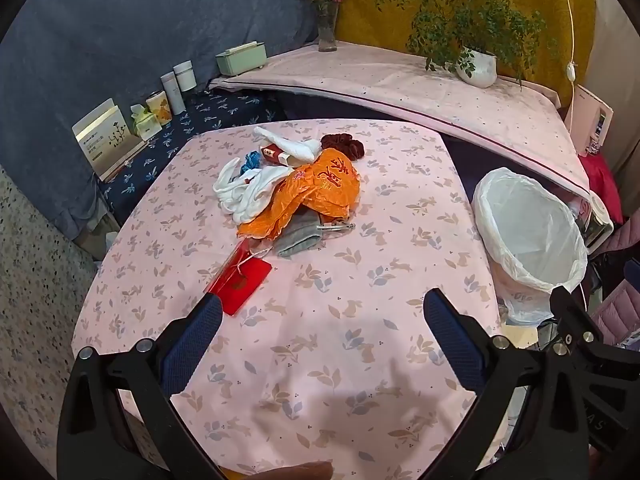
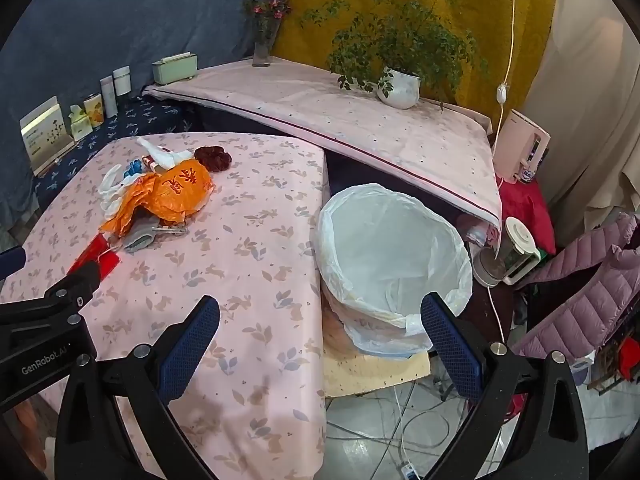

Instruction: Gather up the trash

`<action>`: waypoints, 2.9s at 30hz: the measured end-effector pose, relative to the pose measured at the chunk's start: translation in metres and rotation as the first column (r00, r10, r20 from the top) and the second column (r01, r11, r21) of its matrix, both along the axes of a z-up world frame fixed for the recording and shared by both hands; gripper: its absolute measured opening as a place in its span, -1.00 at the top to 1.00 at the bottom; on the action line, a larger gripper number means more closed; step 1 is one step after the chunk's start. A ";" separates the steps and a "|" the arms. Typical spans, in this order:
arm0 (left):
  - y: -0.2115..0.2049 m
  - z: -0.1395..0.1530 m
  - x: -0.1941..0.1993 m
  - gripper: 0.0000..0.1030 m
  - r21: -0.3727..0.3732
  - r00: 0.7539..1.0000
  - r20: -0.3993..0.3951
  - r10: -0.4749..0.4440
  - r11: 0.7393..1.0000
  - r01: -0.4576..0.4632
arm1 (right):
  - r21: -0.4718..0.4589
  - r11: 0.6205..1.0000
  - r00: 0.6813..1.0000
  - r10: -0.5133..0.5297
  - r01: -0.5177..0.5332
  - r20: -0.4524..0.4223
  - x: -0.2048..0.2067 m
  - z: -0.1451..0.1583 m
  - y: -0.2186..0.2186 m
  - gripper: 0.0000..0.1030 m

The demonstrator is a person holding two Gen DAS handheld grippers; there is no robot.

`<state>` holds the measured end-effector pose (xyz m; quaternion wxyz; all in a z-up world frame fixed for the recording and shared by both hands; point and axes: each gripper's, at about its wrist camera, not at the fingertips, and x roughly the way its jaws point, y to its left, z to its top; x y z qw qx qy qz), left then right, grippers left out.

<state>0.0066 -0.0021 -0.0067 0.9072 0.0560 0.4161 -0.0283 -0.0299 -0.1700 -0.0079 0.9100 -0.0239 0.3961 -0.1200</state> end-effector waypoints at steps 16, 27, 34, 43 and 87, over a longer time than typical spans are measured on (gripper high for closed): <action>-0.001 0.004 -0.005 -0.86 0.008 1.000 0.008 -0.018 1.000 0.017 | 0.003 1.000 1.000 0.005 -0.005 -0.006 -0.002 0.004 0.001 -0.87; -0.005 0.005 -0.008 -0.86 0.012 1.000 0.006 -0.025 1.000 0.025 | 0.009 1.000 1.000 -0.001 0.001 -0.004 -0.003 0.005 -0.002 -0.87; -0.008 0.005 -0.006 -0.86 0.013 1.000 0.005 -0.025 1.000 0.025 | 0.010 1.000 1.000 -0.002 0.002 -0.006 -0.004 0.005 -0.002 -0.87; -0.010 0.007 -0.011 -0.86 0.012 1.000 0.003 -0.021 1.000 0.021 | 0.019 1.000 1.000 -0.005 0.005 -0.011 -0.004 0.002 -0.006 -0.87; 0.005 0.008 -0.007 -0.86 0.007 1.000 0.006 0.003 1.000 -0.003 | 0.029 0.999 1.000 0.021 -0.021 -0.005 -0.006 0.004 0.007 -0.87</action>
